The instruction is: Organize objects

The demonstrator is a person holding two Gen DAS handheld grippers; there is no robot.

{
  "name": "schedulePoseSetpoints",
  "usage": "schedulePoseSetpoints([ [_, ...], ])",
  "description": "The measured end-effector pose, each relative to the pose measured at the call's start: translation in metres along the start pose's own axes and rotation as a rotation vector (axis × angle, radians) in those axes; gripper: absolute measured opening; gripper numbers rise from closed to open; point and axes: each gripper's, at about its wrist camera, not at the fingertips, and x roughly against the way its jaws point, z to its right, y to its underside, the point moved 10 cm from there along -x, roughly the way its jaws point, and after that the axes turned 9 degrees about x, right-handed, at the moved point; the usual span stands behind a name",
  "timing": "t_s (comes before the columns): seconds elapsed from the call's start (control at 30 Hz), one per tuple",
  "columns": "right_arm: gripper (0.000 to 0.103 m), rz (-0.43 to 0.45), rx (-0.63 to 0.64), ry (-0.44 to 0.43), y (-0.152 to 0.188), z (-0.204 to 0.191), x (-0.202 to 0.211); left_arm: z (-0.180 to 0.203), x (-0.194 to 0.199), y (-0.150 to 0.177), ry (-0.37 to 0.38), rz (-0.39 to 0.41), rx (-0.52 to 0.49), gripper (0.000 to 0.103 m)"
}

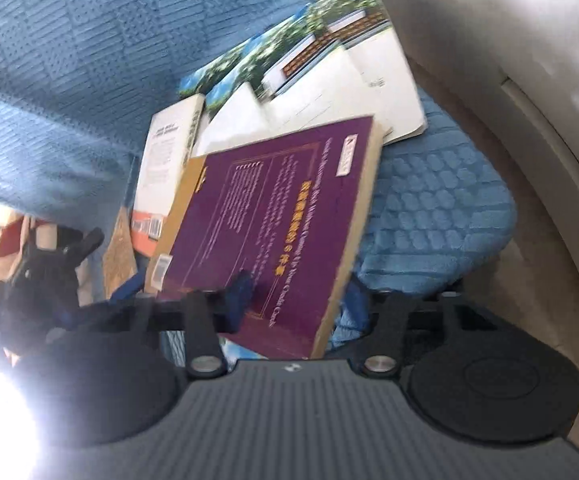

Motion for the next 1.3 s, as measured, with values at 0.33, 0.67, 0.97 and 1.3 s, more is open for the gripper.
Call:
schedulePoseSetpoints([
  [0.33, 0.013, 0.075, -0.174, -0.204, -0.01, -0.006, 0.032, -0.008, -0.024, 0.018, -0.01, -0.097, 0.017, 0.069],
  [0.67, 0.012, 0.101, -0.103, -0.203, -0.006, -0.056, 0.04, -0.007, 0.023, 0.061, 0.069, -0.09, 0.097, 0.073],
  [0.97, 0.012, 0.106, -0.212, -0.203, 0.027, -0.07, 0.032, -0.013, 0.011, 0.103, 0.148, -0.11, 0.28, 0.065],
  [1.3, 0.015, 0.109, -0.23, -0.186, 0.051, -0.084, 0.031, -0.037, 0.017, 0.123, 0.188, -0.099, 0.445, 0.023],
])
